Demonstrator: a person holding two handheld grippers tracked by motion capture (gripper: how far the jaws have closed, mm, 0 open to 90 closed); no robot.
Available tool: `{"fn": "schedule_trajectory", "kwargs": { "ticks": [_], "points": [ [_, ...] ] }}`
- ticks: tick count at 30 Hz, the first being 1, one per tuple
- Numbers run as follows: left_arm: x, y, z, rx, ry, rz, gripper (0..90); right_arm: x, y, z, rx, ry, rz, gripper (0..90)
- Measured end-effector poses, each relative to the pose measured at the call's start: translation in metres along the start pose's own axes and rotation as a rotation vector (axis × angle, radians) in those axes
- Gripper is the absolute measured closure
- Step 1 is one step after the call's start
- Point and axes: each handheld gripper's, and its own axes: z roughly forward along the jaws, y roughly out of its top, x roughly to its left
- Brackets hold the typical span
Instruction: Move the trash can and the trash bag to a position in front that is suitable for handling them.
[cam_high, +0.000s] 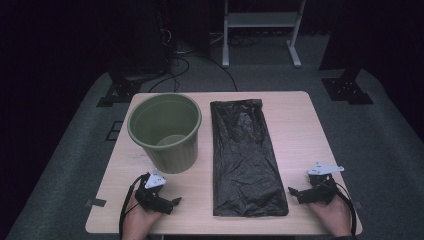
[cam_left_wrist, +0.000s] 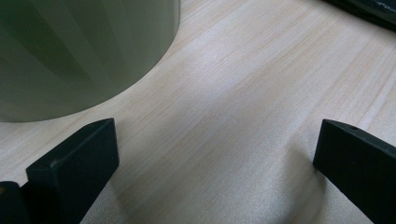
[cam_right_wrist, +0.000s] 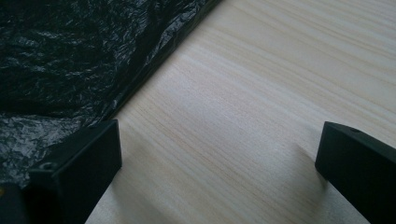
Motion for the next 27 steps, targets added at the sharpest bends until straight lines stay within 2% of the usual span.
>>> {"fn": "schedule_trajectory", "kwargs": {
  "ticks": [11, 12, 13, 15, 18, 20, 27],
  "points": [
    [0.000, 0.000, 0.000, 0.000, 0.000, 0.000, 0.0, -0.003, 0.001, -0.003, 0.000, -0.002, 0.020, 6.4],
    [0.000, 0.000, 0.000, 0.000, 0.000, 0.000, 0.0, -0.003, 0.001, -0.004, -0.008, 0.005, 0.029, 14.1],
    [0.000, 0.000, 0.000, 0.000, 0.000, 0.000, 0.0, -0.003, 0.001, -0.004, -0.008, 0.005, 0.029, 14.1],
    [0.000, 0.000, 0.000, 0.000, 0.000, 0.000, 0.0, -0.002, 0.003, -0.006, -0.018, 0.032, 0.049, 17.1],
    [0.000, 0.000, 0.000, 0.000, 0.000, 0.000, 0.0, -0.001, 0.004, -0.006, -0.019, 0.039, 0.046, 22.3],
    [0.000, 0.000, 0.000, 0.000, 0.000, 0.000, 0.0, 0.000, 0.008, -0.007, -0.035, 0.061, 0.060, 26.2],
    [0.000, 0.000, 0.000, 0.000, 0.000, 0.000, 0.0, 0.004, 0.016, -0.003, -0.052, 0.091, 0.061, 31.1]
  ]
}}
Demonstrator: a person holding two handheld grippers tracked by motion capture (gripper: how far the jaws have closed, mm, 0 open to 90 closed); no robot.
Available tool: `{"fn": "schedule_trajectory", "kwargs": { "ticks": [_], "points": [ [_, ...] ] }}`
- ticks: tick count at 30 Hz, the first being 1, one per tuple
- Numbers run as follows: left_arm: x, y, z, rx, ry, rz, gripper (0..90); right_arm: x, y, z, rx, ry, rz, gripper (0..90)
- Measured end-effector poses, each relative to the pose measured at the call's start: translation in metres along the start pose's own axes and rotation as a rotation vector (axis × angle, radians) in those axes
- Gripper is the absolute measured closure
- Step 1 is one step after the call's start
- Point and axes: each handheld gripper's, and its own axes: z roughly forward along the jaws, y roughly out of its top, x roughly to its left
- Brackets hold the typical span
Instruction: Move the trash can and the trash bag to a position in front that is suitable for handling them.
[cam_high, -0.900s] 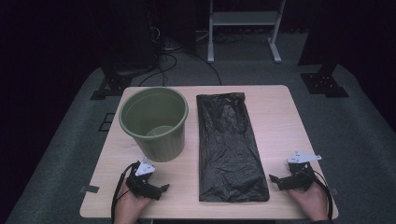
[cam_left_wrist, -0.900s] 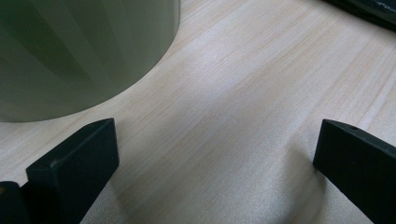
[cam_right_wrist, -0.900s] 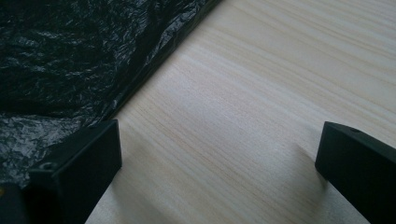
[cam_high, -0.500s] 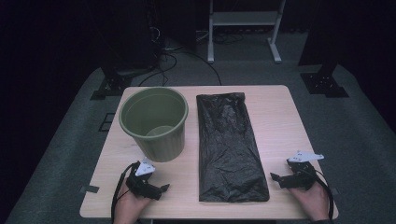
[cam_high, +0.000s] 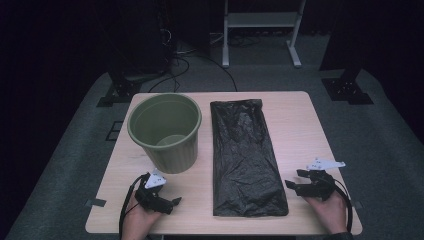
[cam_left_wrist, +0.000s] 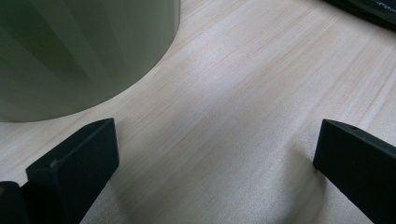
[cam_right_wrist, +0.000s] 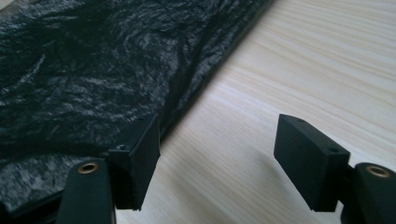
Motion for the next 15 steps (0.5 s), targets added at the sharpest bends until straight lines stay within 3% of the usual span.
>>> {"fn": "schedule_trajectory", "kwargs": {
  "ticks": [15],
  "points": [
    [0.000, 0.000, 0.000, 0.000, 0.000, 0.000, 0.0, 0.015, 0.014, 0.022, 0.032, 0.041, -0.040, 46.1]
  ]
}}
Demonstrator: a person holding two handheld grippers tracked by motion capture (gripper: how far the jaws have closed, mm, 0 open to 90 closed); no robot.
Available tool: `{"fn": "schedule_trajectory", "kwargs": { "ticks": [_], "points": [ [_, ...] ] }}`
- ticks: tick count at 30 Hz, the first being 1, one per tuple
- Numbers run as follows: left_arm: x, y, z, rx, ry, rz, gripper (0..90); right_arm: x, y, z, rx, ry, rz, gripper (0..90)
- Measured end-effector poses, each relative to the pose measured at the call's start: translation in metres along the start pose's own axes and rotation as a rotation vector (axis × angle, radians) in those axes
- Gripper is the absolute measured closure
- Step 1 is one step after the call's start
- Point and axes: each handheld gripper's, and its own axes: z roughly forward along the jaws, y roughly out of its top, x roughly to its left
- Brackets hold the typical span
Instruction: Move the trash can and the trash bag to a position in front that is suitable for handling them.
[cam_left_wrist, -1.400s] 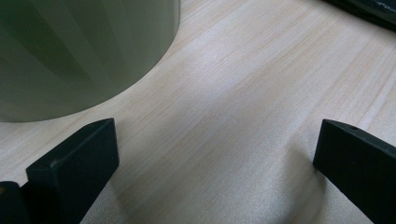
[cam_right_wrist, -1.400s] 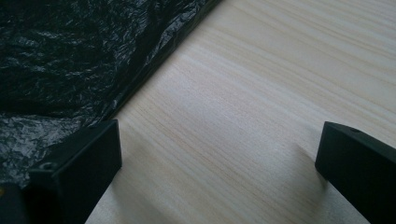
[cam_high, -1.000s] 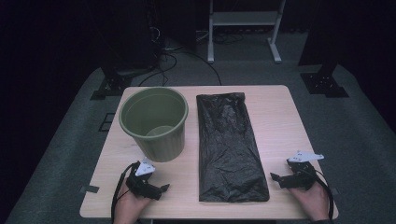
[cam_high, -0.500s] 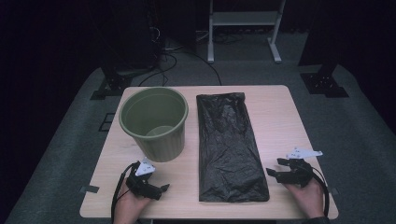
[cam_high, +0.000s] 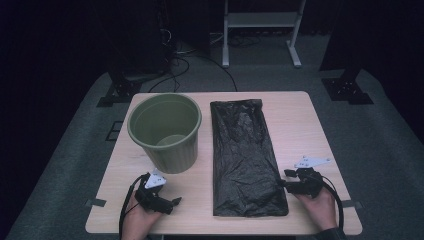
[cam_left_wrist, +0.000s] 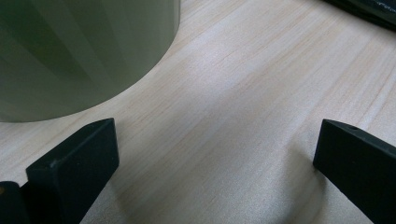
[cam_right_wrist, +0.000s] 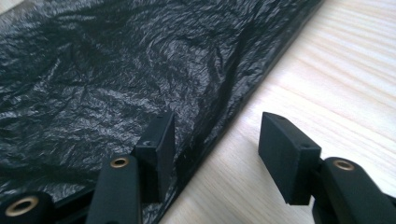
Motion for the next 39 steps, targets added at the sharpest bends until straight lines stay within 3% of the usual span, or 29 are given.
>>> {"fn": "schedule_trajectory", "kwargs": {
  "ticks": [6, 7, 10, 23, 36, 39],
  "points": [
    [0.000, 0.000, 0.000, 0.000, 0.000, 0.000, 0.0, 0.007, 0.005, 0.006, 0.014, -0.005, -0.038, 63.3],
    [0.000, 0.000, 0.000, 0.000, 0.000, 0.000, 0.0, 0.009, 0.007, 0.008, 0.021, -0.020, -0.049, 75.0],
    [0.000, 0.000, 0.000, 0.000, 0.000, 0.000, 0.0, 0.010, 0.009, 0.009, 0.029, -0.039, -0.057, 90.0],
    [0.000, 0.000, 0.000, 0.000, 0.000, 0.000, 0.0, 0.005, 0.008, 0.000, 0.021, -0.076, -0.056, 90.0],
    [0.000, 0.000, 0.000, 0.000, 0.000, 0.001, 0.0, -0.017, -0.003, -0.023, 0.003, -0.129, -0.005, 90.0],
    [0.000, 0.000, 0.000, 0.000, 0.000, 0.000, 0.0, -0.027, -0.009, -0.033, -0.004, -0.158, 0.015, 90.0]
  ]
}}
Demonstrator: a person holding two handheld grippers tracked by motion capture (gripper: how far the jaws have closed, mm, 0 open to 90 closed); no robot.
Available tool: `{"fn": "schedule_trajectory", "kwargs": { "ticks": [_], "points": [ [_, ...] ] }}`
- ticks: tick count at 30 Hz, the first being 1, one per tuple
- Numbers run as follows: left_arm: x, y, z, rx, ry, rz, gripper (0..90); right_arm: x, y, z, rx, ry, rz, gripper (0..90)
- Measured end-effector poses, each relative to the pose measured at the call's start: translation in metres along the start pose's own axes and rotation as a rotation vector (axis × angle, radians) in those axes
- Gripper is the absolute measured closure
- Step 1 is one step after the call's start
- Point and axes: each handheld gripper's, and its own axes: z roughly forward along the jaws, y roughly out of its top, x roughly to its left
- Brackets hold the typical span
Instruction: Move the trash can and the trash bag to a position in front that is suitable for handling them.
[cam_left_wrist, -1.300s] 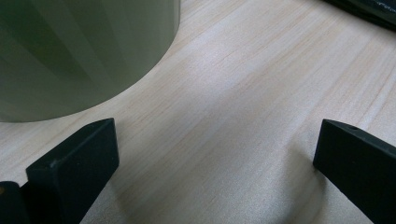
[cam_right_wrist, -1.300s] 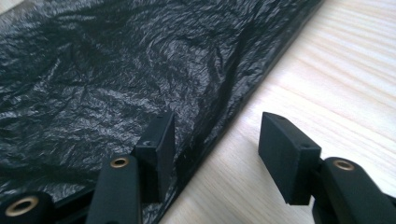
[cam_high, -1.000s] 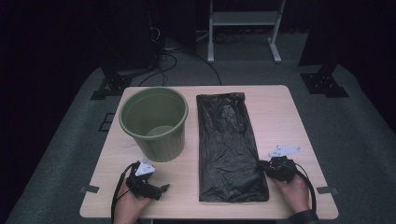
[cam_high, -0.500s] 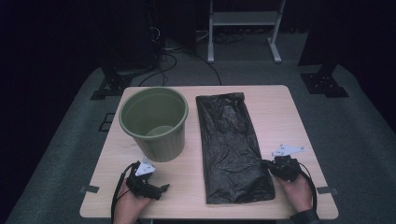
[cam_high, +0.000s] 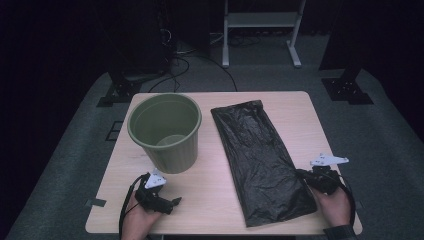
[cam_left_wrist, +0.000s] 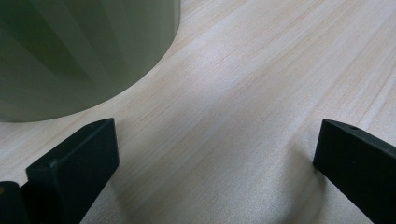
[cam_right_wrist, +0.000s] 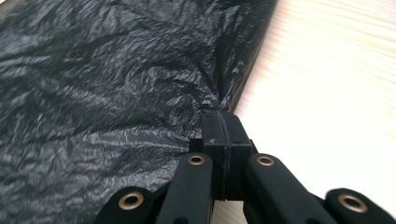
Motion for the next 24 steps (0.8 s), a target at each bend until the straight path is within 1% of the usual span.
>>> {"fn": "schedule_trajectory", "kwargs": {
  "ticks": [4, 6, 9, 11, 16, 17, 18, 19, 20, 21, 23, 24],
  "points": [
    [0.000, 0.000, 0.000, 0.000, 0.000, 0.000, 0.0, -0.011, -0.007, -0.011, -0.010, -0.022, 0.020, 90.0],
    [0.000, 0.000, 0.000, 0.000, 0.000, 0.001, 0.0, -0.013, -0.009, -0.013, -0.012, -0.023, 0.020, 90.0],
    [0.000, 0.000, 0.000, 0.000, 0.000, 0.000, 0.0, -0.021, -0.017, -0.022, -0.017, -0.030, 0.023, 90.0],
    [0.000, 0.000, 0.000, 0.000, 0.000, 0.000, 0.0, -0.023, -0.020, -0.025, -0.012, -0.036, 0.026, 90.0],
    [0.000, 0.000, 0.000, 0.000, 0.000, 0.001, 0.0, -0.031, -0.030, -0.034, 0.007, -0.073, 0.035, 90.0],
    [0.000, 0.000, 0.000, 0.000, 0.000, 0.000, 0.0, -0.032, -0.032, -0.036, 0.008, -0.074, 0.041, 88.1],
    [0.000, 0.000, 0.000, 0.000, 0.000, 0.000, 0.0, -0.035, -0.035, -0.038, 0.008, -0.076, 0.048, 82.8],
    [0.000, 0.000, 0.000, 0.000, 0.000, 0.001, 0.0, -0.036, -0.036, -0.040, 0.011, -0.071, 0.050, 79.5],
    [0.000, 0.000, 0.000, 0.000, 0.000, 0.000, 0.0, -0.036, -0.036, -0.042, 0.006, -0.081, 0.046, 76.2],
    [0.000, 0.000, 0.000, 0.000, 0.000, 0.000, 0.0, -0.036, -0.036, -0.044, -0.002, -0.091, 0.047, 70.9],
    [0.000, 0.000, 0.000, 0.000, 0.000, 0.000, 0.0, -0.035, -0.034, -0.047, -0.015, -0.082, 0.063, 65.3],
    [0.000, 0.000, 0.000, 0.000, 0.000, 0.001, 0.0, -0.034, -0.032, -0.048, -0.020, -0.084, 0.064, 61.6]
  ]
}}
